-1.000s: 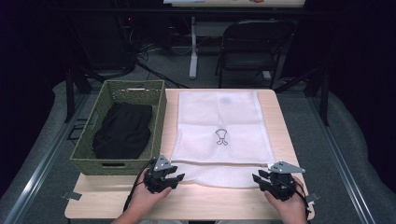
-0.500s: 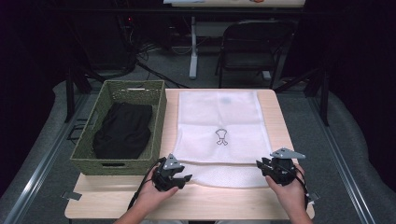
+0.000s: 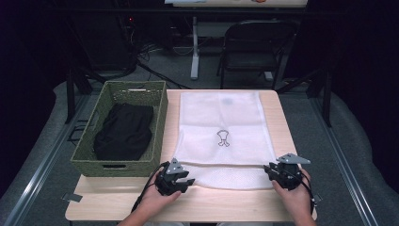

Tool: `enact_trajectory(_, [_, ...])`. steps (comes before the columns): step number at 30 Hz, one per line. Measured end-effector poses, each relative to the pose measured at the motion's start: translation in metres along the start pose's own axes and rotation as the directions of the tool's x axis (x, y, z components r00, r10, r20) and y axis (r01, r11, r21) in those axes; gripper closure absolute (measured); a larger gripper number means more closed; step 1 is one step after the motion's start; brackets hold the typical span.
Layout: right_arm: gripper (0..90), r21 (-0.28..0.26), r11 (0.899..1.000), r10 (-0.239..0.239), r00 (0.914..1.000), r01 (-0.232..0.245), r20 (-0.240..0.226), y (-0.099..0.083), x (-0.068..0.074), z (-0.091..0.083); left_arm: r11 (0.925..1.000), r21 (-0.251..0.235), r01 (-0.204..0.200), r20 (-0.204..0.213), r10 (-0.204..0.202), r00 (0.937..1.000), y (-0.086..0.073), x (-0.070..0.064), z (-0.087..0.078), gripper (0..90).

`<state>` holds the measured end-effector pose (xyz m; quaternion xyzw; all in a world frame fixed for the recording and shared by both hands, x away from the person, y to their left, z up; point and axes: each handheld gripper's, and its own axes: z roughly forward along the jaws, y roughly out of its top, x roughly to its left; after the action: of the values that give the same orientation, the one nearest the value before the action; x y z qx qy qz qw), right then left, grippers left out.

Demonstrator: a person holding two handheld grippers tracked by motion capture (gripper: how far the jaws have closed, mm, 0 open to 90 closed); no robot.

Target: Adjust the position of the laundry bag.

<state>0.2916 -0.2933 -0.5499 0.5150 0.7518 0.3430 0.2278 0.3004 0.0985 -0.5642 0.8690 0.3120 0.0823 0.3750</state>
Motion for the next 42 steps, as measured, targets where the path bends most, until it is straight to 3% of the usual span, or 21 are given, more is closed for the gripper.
enact_trajectory(9, [71.2,0.012,0.999,0.044,0.9984,-0.044,0.036,-0.007,-0.015,-0.002,0.9991,0.029,-0.031,-0.005,0.031,0.9995,-0.001,-0.001,0.01,61.6])
enact_trajectory(16, [69.9,0.026,0.994,0.103,0.9927,-0.105,0.062,-0.013,-0.031,-0.001,0.9986,0.04,-0.036,-0.001,0.036,0.9994,-0.003,0.0,0.012,64.0])
enact_trajectory(20, [68.8,0.019,0.993,0.115,0.9906,-0.117,0.073,-0.011,-0.036,0.0,0.999,0.037,-0.026,0.006,0.026,0.9997,-0.004,0.001,0.013,65.3])
enact_trajectory(25, [68.1,0.038,0.994,0.095,0.9911,-0.099,0.093,0.0,-0.039,0.006,0.9993,0.032,-0.022,-0.002,0.022,0.9998,-0.005,0.002,0.014,68.3])
enact_trajectory(27, [68.3,0.065,0.995,0.068,0.9904,-0.077,0.12,0.007,-0.041,0.016,0.9991,0.034,-0.026,-0.005,0.026,0.9997,-0.005,0.002,0.014,70.9])
enact_trajectory(29, [68.3,0.071,0.994,0.072,0.99,-0.081,0.121,0.009,-0.043,0.02,0.9991,0.034,-0.024,-0.007,0.025,0.9997,-0.005,0.003,0.014,72.3])
enact_trajectory(34, [67.7,0.061,0.988,0.133,0.9859,-0.139,0.101,0.015,-0.049,0.033,0.9993,0.032,-0.017,-0.007,0.017,0.9998,-0.005,0.004,0.014,76.7])
enact_trajectory(42, [70.3,0.068,0.984,0.156,0.9834,-0.162,0.093,0.012,-0.052,0.042,0.9996,0.028,-0.009,-0.017,0.01,0.9998,-0.005,0.005,0.014,81.4])
